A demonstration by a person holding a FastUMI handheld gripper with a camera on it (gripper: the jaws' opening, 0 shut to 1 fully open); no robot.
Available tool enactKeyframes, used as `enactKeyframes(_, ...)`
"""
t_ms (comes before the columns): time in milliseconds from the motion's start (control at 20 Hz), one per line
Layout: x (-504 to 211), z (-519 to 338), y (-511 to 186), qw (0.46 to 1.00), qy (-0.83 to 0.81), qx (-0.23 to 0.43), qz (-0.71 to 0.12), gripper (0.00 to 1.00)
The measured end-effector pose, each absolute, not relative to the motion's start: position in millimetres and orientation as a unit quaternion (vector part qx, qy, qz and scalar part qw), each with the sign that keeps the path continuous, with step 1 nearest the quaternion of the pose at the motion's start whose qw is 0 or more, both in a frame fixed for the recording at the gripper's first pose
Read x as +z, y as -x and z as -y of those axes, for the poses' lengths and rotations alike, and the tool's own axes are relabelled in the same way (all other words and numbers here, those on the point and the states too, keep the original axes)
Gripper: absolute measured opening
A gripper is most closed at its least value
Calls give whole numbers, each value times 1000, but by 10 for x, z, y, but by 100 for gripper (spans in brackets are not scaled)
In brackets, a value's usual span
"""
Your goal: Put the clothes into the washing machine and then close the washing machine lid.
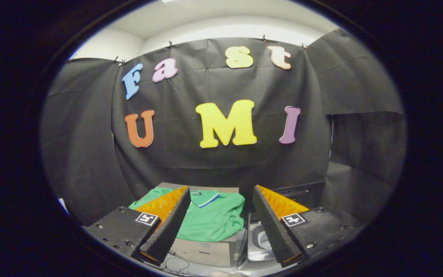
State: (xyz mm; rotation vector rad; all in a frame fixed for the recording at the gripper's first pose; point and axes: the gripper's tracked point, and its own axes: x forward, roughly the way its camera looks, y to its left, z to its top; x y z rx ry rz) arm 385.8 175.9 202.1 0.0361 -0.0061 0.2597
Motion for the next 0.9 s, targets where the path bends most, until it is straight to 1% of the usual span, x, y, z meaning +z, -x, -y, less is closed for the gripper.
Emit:
enactKeyframes(200,1931,-2231,-4266,988,-10,153,-27,100)
enactKeyframes(450,1543,-2776,-4666,981,-3,167,-96,100)
enactKeyframes(650,1159,-3006,-4953,977,1,154,-145,100)
enactKeyframes(900,660,-3052,-5291,972,29,114,-202,100)
